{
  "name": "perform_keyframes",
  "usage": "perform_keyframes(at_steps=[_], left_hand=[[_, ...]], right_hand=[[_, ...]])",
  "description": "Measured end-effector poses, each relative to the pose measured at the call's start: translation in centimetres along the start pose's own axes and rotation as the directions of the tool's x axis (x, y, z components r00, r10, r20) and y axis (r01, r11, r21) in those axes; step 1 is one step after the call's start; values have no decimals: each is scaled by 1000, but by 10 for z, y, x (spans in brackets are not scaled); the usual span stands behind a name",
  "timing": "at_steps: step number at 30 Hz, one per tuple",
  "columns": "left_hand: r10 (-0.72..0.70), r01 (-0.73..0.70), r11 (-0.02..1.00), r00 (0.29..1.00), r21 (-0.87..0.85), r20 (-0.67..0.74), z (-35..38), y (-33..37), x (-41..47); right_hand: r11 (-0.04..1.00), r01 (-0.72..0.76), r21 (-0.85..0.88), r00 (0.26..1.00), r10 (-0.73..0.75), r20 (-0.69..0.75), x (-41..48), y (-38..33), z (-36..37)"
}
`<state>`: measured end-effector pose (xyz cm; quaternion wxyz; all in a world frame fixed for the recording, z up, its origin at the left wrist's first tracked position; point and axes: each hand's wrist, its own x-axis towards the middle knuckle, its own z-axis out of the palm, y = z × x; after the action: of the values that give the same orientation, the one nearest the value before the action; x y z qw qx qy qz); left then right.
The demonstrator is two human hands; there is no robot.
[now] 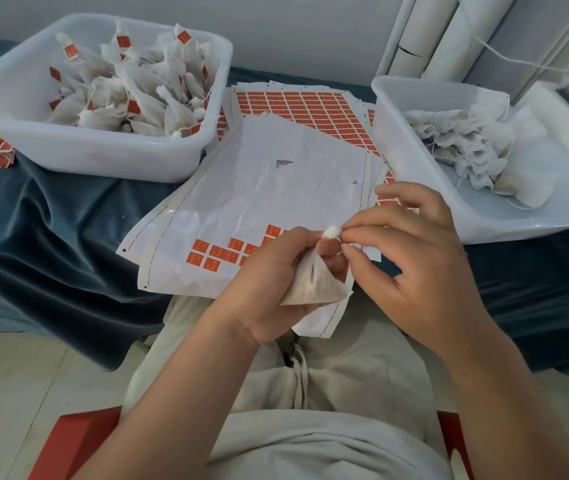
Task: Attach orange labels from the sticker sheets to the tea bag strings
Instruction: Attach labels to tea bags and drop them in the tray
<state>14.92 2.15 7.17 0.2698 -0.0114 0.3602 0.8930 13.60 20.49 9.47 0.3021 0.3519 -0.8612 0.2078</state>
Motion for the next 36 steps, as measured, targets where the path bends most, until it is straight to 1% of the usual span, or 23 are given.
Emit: perform_keyframes(at_steps=[2, 4, 7, 8, 9, 10, 11, 12, 15, 18, 22, 24, 26, 29, 32, 34, 36], left_hand=[[39, -38, 998, 999, 45, -24, -3, 1, 0], [80, -74, 989, 996, 126, -43, -5, 2, 1], [128, -109, 969, 989, 220, -76, -7, 3, 2], [152, -120, 939, 985, 321, -79, -8, 3, 1], [182, -122, 866, 980, 485, -79, -9, 2, 1], [208, -128, 768, 976, 627, -56, -8, 2, 0], [230, -134, 678, 973, 723, -35, -7, 0, 1], [247, -134, 624, 968, 770, -32, -6, -2, 1], [372, -185, 458, 928, 869, 1, -4, -8, 2], [482, -222, 244, 872, 944, 80, -2, -16, 4], [583, -160, -86, 793, 983, 180, 3, -21, 3], [615, -125, -183, 759, 975, 213, 6, -21, 2], [645, -87, -243, 729, 966, 228, 9, -22, 1], [704, -64, -295, 661, 953, 262, 12, -22, -2], [739, -71, -285, 619, 956, 266, 12, -24, -3], [750, -79, -267, 608, 961, 258, 12, -24, -2], [755, -78, -258, 605, 963, 251, 11, -23, -2]], right_hand=[[999, 41, -34, 999, -41, 0, 0, 0, -1], [996, 51, -76, 998, -53, -17, 1, -1, -1], [995, -11, -97, 999, 7, -42, 1, -6, -1], [994, -41, -104, 999, 37, -37, 1, -8, -2], [990, -74, -116, 997, 73, -17, 2, -10, -4], [985, -114, -131, 993, 117, 17, 2, -12, -6], [976, -163, -145, 983, 173, 59, 3, -14, -8], [963, -216, -158, 967, 233, 98, 3, -17, -10], [917, -352, -187, 904, 384, 185, 2, -24, -16], [888, -410, -208, 862, 452, 230, 3, -25, -21], [863, -424, -274, 846, 486, 219, 3, -26, -21], [854, -431, -292, 835, 500, 230, 2, -26, -21], [846, -443, -297, 820, 516, 247, 1, -26, -21], [834, -494, -245, 787, 549, 281, 2, -25, -21], [801, -580, -146, 738, 593, 323, 4, -23, -24], [780, -618, -100, 712, 609, 351, 5, -22, -27], [775, -630, -45, 702, 593, 393, 5, -23, -29]])
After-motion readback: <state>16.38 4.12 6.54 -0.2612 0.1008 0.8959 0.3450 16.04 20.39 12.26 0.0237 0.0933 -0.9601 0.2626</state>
